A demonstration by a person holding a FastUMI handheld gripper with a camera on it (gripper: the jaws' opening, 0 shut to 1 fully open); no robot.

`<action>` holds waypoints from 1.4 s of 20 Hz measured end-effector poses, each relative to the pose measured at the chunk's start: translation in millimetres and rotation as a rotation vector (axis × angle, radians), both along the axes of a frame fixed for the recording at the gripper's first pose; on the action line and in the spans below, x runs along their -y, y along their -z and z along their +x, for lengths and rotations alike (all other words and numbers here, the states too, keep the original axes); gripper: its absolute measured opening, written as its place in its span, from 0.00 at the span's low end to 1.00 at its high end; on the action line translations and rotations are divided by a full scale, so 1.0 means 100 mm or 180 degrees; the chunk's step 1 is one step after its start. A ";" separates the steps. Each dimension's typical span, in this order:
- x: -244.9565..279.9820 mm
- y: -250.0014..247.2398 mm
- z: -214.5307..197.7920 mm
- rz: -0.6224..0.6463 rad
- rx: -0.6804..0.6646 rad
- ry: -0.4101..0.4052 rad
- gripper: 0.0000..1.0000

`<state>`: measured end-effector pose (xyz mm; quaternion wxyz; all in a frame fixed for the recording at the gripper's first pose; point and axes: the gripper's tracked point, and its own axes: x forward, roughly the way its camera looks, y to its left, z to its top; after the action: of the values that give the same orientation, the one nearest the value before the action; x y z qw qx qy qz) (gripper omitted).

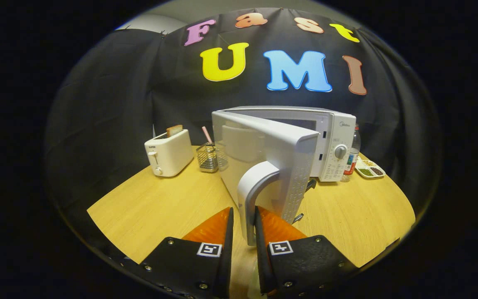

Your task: Open the microwave, put the food inside, and close the microwave door.

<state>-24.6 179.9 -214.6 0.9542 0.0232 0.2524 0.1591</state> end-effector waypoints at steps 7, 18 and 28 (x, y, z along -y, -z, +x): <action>-0.51 0.00 -0.31 -0.0109 0.0042 -0.0313 0.27; -1.39 -0.03 -0.67 -0.0078 0.0092 -0.1103 0.31; -1.23 -0.80 -0.89 0.0370 0.0448 -0.1324 0.99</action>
<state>-113.4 303.0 -134.7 0.9131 0.0145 0.1750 0.3679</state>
